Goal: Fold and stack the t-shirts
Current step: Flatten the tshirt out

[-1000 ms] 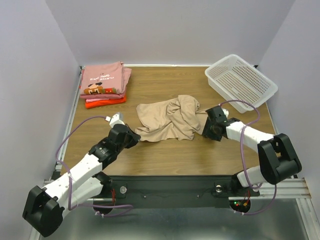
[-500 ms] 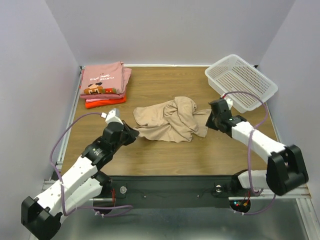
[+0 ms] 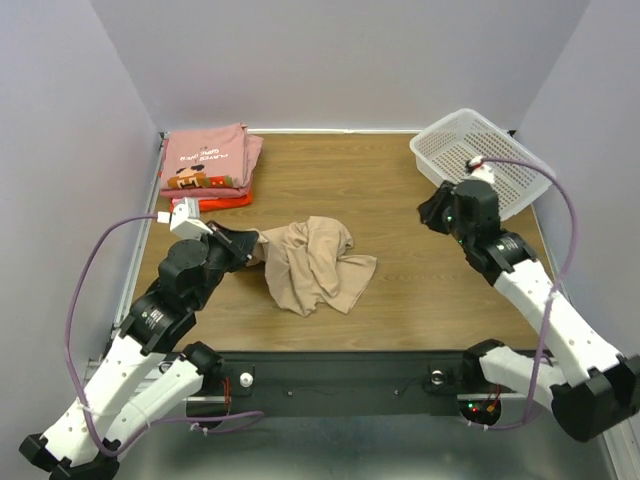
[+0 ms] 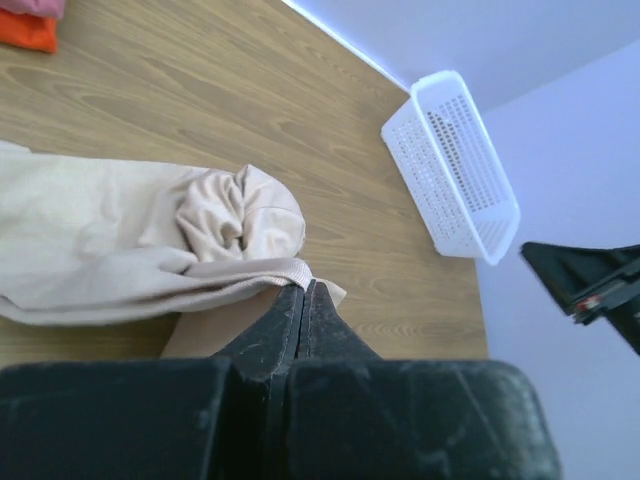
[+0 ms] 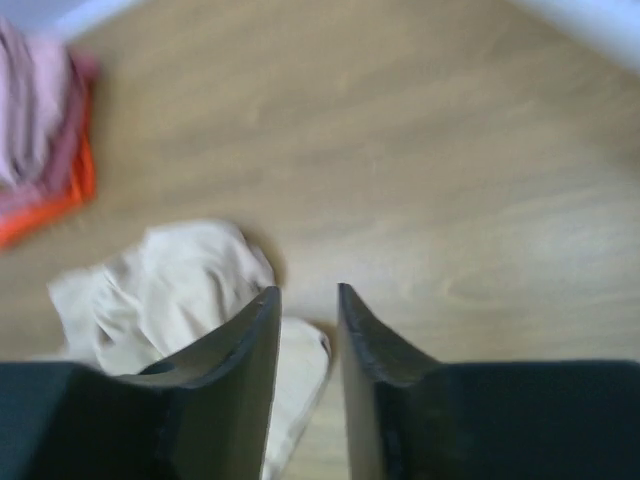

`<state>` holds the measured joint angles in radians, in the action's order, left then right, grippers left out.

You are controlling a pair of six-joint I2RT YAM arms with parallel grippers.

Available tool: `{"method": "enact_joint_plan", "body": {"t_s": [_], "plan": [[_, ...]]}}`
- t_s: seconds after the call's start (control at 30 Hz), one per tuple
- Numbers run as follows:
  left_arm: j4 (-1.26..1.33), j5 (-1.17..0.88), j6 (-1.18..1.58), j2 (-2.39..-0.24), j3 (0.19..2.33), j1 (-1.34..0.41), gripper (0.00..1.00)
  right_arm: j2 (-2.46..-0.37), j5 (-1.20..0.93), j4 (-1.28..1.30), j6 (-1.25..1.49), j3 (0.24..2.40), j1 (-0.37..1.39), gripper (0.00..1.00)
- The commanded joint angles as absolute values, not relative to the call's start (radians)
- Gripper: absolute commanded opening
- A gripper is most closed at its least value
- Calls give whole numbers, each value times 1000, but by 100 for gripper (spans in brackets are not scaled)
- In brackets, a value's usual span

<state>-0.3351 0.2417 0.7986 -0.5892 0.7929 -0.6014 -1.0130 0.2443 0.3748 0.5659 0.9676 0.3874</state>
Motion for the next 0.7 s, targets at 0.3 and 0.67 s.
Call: {"method": "enact_joint_plan", "body": {"t_s": [0.3, 0.67], "plan": [[-385, 281, 900, -545, 611, -606, 0, -1198, 179, 339, 816, 749, 753, 66], [-436, 291, 907, -474, 571, -606, 0, -1534, 388, 341, 1034, 888, 1045, 72]]}}
